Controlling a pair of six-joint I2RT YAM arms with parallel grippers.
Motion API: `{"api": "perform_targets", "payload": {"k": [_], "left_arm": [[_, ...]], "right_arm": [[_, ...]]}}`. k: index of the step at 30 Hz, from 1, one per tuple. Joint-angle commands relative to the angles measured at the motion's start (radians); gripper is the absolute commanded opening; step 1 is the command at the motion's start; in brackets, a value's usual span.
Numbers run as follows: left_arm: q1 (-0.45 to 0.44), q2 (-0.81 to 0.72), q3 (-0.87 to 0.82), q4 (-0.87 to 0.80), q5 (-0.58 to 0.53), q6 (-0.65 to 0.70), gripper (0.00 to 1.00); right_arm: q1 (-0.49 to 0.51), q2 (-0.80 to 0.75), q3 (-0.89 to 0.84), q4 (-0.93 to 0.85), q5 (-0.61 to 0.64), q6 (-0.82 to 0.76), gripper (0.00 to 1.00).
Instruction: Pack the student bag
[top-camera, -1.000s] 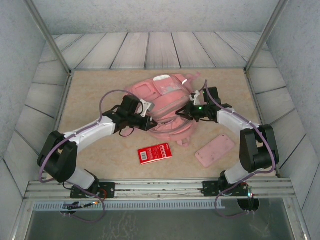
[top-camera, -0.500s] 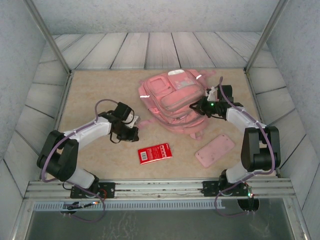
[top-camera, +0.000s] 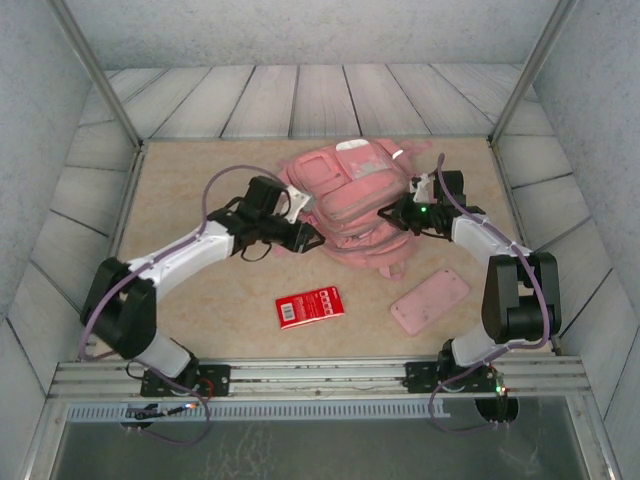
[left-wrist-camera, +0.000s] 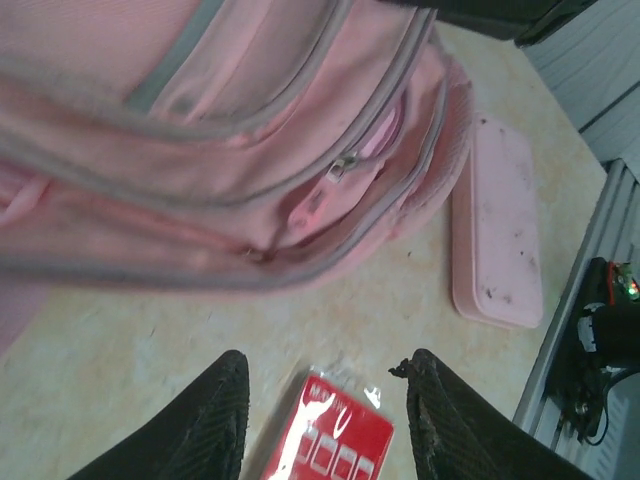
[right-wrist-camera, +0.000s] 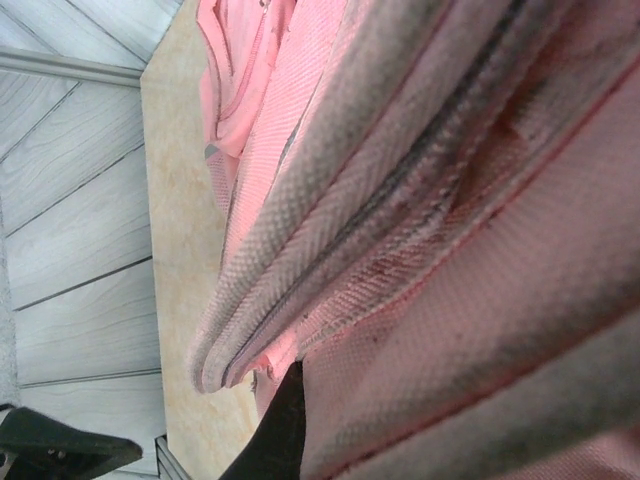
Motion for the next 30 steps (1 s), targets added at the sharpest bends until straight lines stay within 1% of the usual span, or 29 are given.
{"api": "perform_targets", "payload": {"k": [1,7,10,15,22,25,27,30], "left_arm": [[-0.017,0.092,0.060,0.033,0.102,0.048,0.47],[-0.027,0.216,0.114,0.056,0.166,0.062,0.47],[-0.029,0.256,0.119,0.076,0.161,0.050,0.49],[-0.029,0.301,0.112,0.130,0.119,0.023,0.52],[-0.032,0.351,0.117,0.257,0.148,-0.003,0.54],[-0.034,0.385,0.152,0.247,0.159,0.004,0.54],[-0.033,0.404,0.166,0.256,0.174,0.004,0.52],[-0.035,0.416,0.163,0.316,0.247,-0.013,0.43]], "right_arm": [[0.010,-0.019,0.000,0.075,-0.081,-0.008,0.04],[0.011,-0.009,-0.007,0.109,-0.108,0.013,0.04],[0.010,-0.005,-0.009,0.115,-0.114,0.014,0.04],[0.010,-0.002,-0.018,0.131,-0.126,0.023,0.04],[0.014,0.005,-0.029,0.159,-0.146,0.040,0.04],[0.017,0.004,-0.032,0.167,-0.149,0.048,0.04],[0.020,0.003,-0.035,0.176,-0.152,0.055,0.03],[0.023,0.004,-0.037,0.183,-0.153,0.061,0.03]]}}
